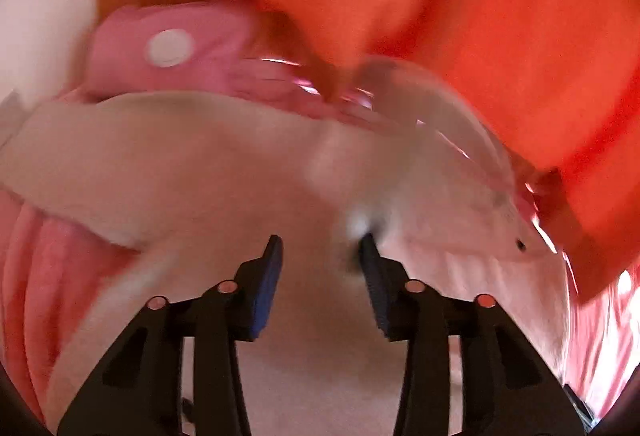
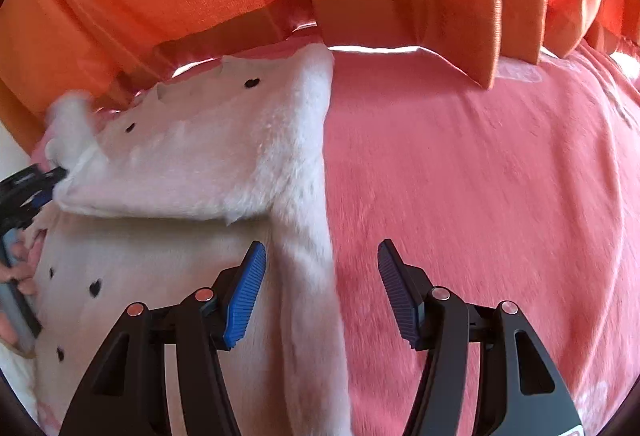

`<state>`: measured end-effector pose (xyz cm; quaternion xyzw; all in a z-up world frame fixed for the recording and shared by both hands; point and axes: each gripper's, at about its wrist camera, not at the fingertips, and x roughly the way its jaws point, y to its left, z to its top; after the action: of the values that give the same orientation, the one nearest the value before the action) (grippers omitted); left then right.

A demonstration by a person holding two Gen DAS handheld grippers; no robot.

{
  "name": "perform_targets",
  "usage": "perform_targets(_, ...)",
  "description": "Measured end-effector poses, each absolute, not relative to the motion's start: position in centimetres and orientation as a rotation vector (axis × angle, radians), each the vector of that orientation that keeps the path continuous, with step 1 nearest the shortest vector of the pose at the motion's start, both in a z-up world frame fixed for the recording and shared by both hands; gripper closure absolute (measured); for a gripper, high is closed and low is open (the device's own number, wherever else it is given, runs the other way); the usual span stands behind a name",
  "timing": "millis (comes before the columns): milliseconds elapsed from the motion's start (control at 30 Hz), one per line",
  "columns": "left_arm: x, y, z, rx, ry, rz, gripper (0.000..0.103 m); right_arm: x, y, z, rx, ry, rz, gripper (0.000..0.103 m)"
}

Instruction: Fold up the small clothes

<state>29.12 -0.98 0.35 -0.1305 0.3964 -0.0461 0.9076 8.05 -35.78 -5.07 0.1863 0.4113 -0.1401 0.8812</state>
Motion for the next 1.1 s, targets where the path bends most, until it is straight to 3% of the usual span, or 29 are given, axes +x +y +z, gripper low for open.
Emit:
perform_targets(100, 28.4, -0.2, -1.3, -0.25, 0.867, -0.097, 0.057, 9.5, -35.5, -5.3, 0.379, 0.861, -0.29, 0.045)
perform_targets(133, 28.0, -0.2, -1.5, -0.26, 0.871, -0.109, 0.04, 9.9, -35.3, -5.4, 0.37, 0.861, -0.289, 0.045)
perform_targets(167, 27.6, -0.2, -1.8, -0.28, 0.874, -0.121, 0.032, 10.2, -35.2, -5.4, 0.365, 0.862, -0.29, 0.045)
perform_targets(300, 28.7, -1.4, -3.1, -0.328, 0.935, -0.152, 0.029, 11.9, -35.6, -5.8, 0.409, 0.871, -0.29, 0.047)
perform_targets(333, 29.3, -1.5, -3.2, -0.337, 0.943, -0.139, 0.038, 12.1, -35.8, -5.7, 0.43, 0.861, -0.278, 0.06)
perform_targets(367, 29.4, -1.6, -3.3, -0.341, 0.935, -0.122, 0.061, 12.4, -36.2, -5.6, 0.451, 0.848, -0.259, 0.085)
perform_targets(433, 30.3, -1.5, -2.9, -0.377, 0.934, -0.163, 0.093, 12.5, -37.2, -4.3, 0.486, 0.794, -0.256, 0.09)
perform_targets(600, 30.5, -2.1, 2.6, -0.419, 0.717, -0.308, 0.093, 9.6, -39.3, 0.0, 0.502, 0.552, -0.279, 0.091)
perform_targets(700, 31.8, -4.1, -0.1, -0.314, 0.815, -0.283, 0.093, 11.7, -40.1, -5.6, 0.502, 0.798, -0.324, 0.091)
perform_targets(767, 32.4, -4.1, -2.9, -0.33, 0.925, -0.259, 0.092, 10.3, -40.3, -6.5, 0.572, 0.822, -0.299, 0.086)
perform_targets(800, 32.1, -3.5, -3.6, -0.359, 0.941, -0.259, 0.091, 9.7, -40.3, -6.1, 0.581, 0.828, -0.299, 0.081)
perform_targets(867, 30.3, -1.9, -3.3, -0.405, 0.934, -0.289, 0.084, 7.4, -40.2, -5.0, 0.609, 0.838, -0.299, 0.057)
perform_targets(900, 29.0, -0.8, -2.7, -0.409, 0.928, -0.306, 0.081, 5.3, -40.1, -4.4, 0.635, 0.84, -0.287, 0.05)
perform_targets(933, 28.0, 0.1, -2.2, -0.405, 0.926, -0.308, 0.07, 3.9, -40.0, -4.3, 0.654, 0.85, -0.264, 0.043)
perform_targets(1033, 23.3, 4.2, -0.2, -0.342, 0.917, -0.239, 0.039, -1.2, -38.5, -4.8, 0.69, 0.928, -0.168, 0.041)
perform_targets(1100, 20.2, 7.5, 0.1, -0.311, 0.932, -0.18, 0.029, -4.3, -36.7, -6.0, 0.701, 1.011, -0.12, 0.039)
